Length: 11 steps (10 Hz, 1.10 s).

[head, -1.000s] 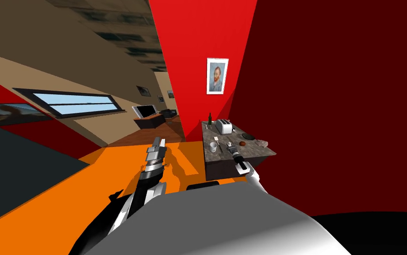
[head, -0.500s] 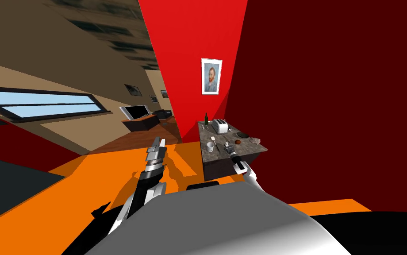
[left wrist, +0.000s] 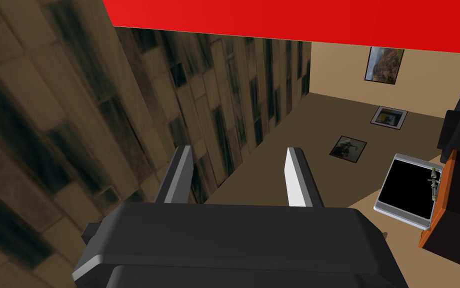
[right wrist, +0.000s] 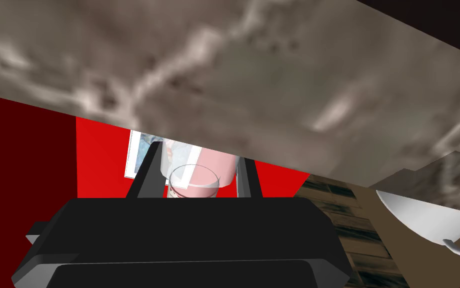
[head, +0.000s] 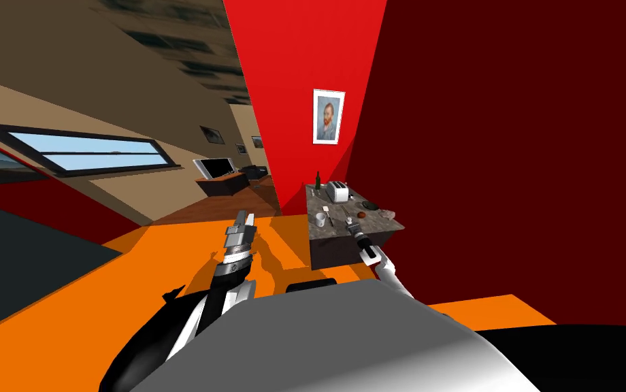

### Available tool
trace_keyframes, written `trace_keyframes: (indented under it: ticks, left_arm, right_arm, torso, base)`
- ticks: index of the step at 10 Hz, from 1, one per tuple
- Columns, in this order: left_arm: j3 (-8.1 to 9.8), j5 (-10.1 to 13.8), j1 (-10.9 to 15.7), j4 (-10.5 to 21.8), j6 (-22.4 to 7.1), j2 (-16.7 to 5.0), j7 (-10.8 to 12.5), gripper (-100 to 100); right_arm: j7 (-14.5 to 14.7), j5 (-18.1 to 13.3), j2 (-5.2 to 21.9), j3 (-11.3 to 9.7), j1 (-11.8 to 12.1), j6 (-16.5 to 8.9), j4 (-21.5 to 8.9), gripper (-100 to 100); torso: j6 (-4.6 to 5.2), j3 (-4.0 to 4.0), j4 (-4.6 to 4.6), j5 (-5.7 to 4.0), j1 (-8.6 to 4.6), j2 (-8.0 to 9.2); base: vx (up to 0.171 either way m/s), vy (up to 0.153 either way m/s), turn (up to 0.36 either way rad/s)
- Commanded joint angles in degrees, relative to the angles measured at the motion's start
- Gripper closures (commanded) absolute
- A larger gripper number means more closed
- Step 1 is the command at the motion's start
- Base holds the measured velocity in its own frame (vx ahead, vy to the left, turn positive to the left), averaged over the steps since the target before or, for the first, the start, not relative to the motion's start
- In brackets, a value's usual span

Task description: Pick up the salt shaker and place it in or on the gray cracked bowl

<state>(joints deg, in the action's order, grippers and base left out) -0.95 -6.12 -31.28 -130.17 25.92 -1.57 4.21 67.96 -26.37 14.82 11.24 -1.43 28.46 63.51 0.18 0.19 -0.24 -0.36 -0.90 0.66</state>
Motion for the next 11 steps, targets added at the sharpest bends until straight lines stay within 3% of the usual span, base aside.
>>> trace_keyframes:
  ticks: [1, 11]
  left_arm:
    - [0.00, 0.0, 0.0, 0.0, 0.0, 0.0, 0.0, 0]
    - [0.01, 0.0, 0.0, 0.0, 0.0, 0.0, 0.0, 0]
  right_arm:
    - [-0.8, 0.3, 0.9, -0.1, -0.5, -2.0, 0.1, 100]
    - [-1.9, 2.4, 4.4, 2.8, -6.8, -8.8, -3.0, 100]
  torso:
    - [0.00, 0.00, 0.00, 0.00, 0.00, 0.00]
    - [0.02, -0.39, -0.10, -0.12, -0.37, -0.74]
  base:
    - [-0.154, -0.218, 0.084]
    - [-0.049, -0.220, 0.108]
